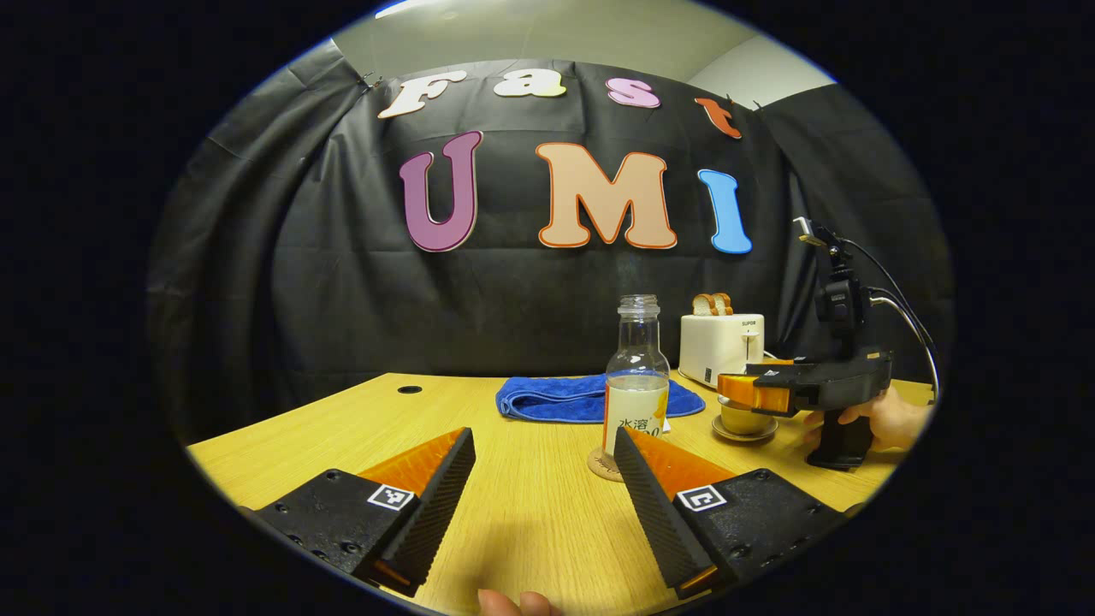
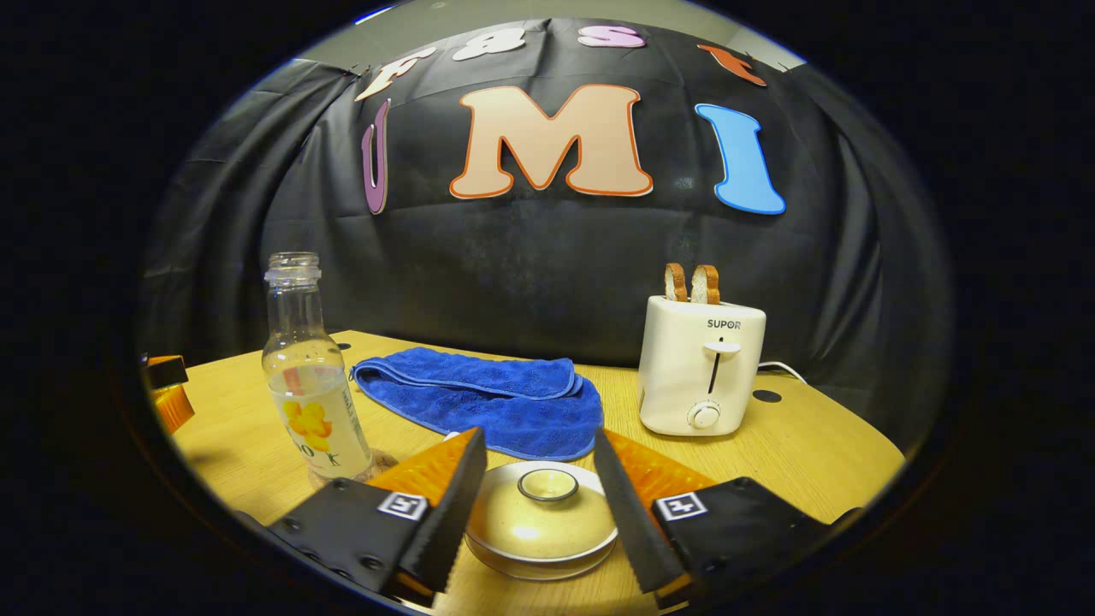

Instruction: Open the teacup lid with one hand, grasp the water bottle and pour water into the teacup with the other hand; after pouring, place the water bottle on the coaster and then close the teacup lid.

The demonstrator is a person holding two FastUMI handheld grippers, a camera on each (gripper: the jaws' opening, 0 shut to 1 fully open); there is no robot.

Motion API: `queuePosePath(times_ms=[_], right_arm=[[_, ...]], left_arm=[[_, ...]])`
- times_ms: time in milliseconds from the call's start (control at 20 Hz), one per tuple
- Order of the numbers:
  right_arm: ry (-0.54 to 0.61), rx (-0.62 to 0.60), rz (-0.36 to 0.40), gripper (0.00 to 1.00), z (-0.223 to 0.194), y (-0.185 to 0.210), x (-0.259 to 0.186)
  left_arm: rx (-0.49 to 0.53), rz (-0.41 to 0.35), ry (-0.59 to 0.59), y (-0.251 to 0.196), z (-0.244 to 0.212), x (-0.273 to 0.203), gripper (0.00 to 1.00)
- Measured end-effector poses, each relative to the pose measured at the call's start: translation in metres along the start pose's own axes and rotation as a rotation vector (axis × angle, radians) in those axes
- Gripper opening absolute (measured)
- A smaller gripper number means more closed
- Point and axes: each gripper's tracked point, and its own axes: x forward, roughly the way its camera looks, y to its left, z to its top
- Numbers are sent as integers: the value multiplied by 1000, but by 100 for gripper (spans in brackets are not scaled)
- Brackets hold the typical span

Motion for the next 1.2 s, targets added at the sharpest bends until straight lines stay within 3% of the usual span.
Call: queuePosePath(times_ms=[150,300,500,900,1200], right_arm=[[-35,-37,-27,98,6,-1,-5],[-82,-16,-53,98,12,-7,-13],[-136,105,-98,98,17,-20,-29],[-143,91,-100,94,13,-13,-77],[-143,94,-129,97,7,-14,-121]], left_arm=[[0,0,1,0,0,-2,95],[-1,2,1,0,0,-1,95],[-2,29,5,2,-1,2,95],[-1,42,6,-21,0,3,94],[0,24,5,-46,1,-13,95]])
